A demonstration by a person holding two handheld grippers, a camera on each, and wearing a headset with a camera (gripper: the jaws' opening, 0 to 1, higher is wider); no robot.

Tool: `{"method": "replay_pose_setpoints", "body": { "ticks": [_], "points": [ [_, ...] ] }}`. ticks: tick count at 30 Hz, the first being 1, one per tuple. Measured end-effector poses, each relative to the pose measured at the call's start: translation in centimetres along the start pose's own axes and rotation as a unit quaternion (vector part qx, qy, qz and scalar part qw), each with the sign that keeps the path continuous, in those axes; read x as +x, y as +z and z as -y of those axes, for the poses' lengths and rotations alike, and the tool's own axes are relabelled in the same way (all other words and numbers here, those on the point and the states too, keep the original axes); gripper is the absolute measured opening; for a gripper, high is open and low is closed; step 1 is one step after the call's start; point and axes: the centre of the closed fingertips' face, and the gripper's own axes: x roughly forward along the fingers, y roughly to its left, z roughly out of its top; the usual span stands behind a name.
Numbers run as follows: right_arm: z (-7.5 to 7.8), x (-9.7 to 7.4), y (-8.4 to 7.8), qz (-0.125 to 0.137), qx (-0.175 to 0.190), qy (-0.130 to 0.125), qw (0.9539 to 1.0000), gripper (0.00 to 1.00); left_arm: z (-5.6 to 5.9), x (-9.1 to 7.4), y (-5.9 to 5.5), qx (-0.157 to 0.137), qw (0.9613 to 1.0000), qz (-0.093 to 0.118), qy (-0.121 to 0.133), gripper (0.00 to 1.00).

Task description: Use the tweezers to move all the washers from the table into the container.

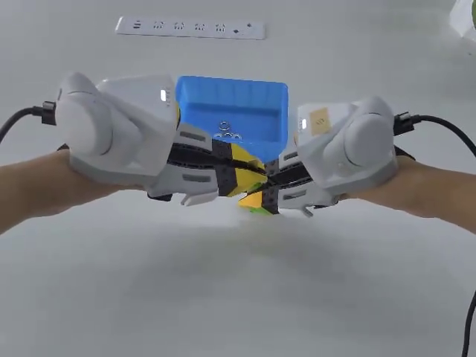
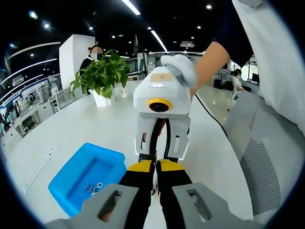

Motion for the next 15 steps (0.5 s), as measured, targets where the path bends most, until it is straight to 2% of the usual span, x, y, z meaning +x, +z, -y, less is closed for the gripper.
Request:
{"method": "replay_pose_setpoints", "body": {
  "ticks": [13, 15],
  "points": [
    [-0.04, -0.12, 0.02, 0.013, -0.020, -0.006, 0.9997, 0.09, 0.02, 0.23, 0.01, -0.004, 1.0000, -0.003, 0.002, 0.07],
    [-0.05, -0.12, 0.03, 0.015, -0.021, -0.008, 0.9996, 0.08, 0.08, 0.41, -0.39, 0.003, 0.9999, -0.015, 0.006, 0.08]
  ]
}}
